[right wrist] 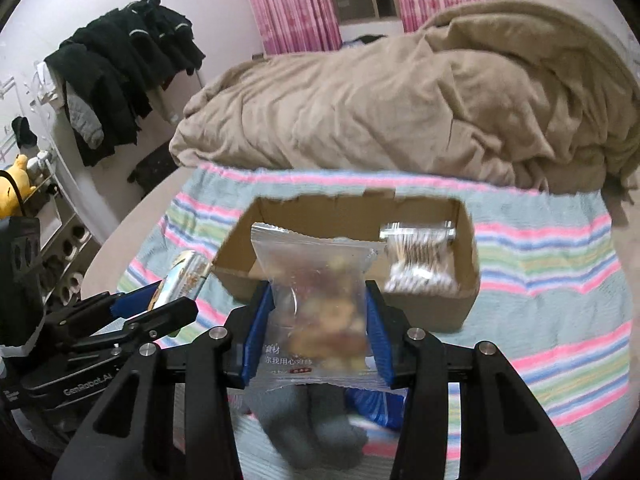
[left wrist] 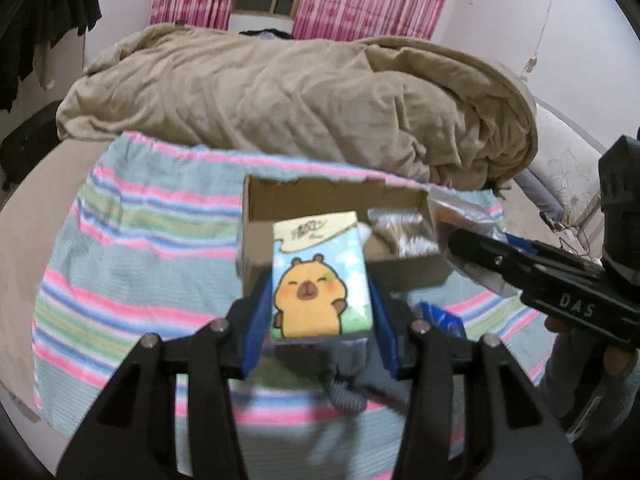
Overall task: Organize objects
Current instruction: 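Lower the tissue pack and snack bag into the box and open both grippers, then grasp a grey glove with the left gripper while the right gripper grasps the blue tissue pack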
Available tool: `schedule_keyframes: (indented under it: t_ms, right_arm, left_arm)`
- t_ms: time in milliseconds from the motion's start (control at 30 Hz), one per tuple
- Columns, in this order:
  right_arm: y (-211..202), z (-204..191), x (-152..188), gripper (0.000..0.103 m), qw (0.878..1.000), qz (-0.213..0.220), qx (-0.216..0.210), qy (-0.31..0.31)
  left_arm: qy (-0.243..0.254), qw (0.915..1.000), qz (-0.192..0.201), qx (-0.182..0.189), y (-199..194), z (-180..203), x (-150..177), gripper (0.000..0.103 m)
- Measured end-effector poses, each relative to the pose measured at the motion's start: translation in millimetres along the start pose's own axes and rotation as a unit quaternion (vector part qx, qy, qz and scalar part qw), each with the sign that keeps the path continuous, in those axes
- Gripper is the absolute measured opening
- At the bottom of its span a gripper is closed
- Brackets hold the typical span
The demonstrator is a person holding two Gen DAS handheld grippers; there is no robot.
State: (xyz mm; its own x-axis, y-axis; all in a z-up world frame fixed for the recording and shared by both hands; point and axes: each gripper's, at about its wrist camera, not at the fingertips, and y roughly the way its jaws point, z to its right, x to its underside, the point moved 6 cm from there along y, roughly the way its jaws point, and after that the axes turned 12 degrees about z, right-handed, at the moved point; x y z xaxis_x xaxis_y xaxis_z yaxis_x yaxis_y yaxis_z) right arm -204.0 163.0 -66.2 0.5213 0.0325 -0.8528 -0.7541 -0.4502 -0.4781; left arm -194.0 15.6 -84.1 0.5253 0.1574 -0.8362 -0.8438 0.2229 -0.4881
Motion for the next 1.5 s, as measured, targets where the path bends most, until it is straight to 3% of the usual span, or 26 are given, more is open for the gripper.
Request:
schedule_keyframes:
  t_ms: [233, 467, 533, 600, 633, 667, 733, 1200, 1500]
  right_arm:
    - [34.6, 16.6, -17.4, 0.047, 1.0, -0.003, 0.005, 0.001]
    - [86.5, 27.8, -3.3, 0.048, 0.999, -0.043, -0.004, 0.011]
    - [97.1, 30.1, 1.2, 0.048, 0.999, -0.049, 0.0, 0.014]
    - [103.7, 33.7, 3.9, 0.051, 0.998, -0.052, 0.006, 0.021]
    - [103.4, 35.6, 3.7, 0.06, 0.998, -0.049, 0.009, 0.024]
    - [101.3, 36.5, 2.7, 0.074, 0.999, -0.045, 0.009, 0.025]
    - [93.6, 37.3, -0.4, 0.079, 0.999, -0.035, 0.011, 0.028]
    - [-3.3, 24.8, -16.5, 0.079, 0.999, 0.012, 0.029, 0.02]
    - [-35.4, 29.9, 20.2, 0.079, 0.999, 0.001, 0.039, 0.023]
  left_arm:
    - [0.011, 0.9999, 0.004, -0.006, 42.9, -5.7, -22.1, 0.048]
    - [0.009, 0.9994, -0.031, -0.016, 97.5, -18.8, -15.7, 0.049]
    - [0.005, 0.9986, -0.047, -0.023, 109.0, -22.2, -12.0, 0.051]
    - [0.001, 0.9988, -0.044, -0.024, 108.5, -23.2, -13.2, 0.06]
    - [0.001, 0.9989, -0.04, -0.025, 105.8, -22.3, -14.5, 0.062]
    - [0.002, 0.999, -0.036, -0.025, 102.2, -22.0, -16.0, 0.066]
    - [0.001, 0.9993, -0.027, -0.026, 91.9, -21.3, -19.8, 0.069]
    - [0.008, 0.9999, 0.008, -0.002, -0.3, 10.6, -23.6, 0.07]
    - [0.014, 0.9995, -0.028, 0.004, -6.1, 18.1, 17.9, 0.07]
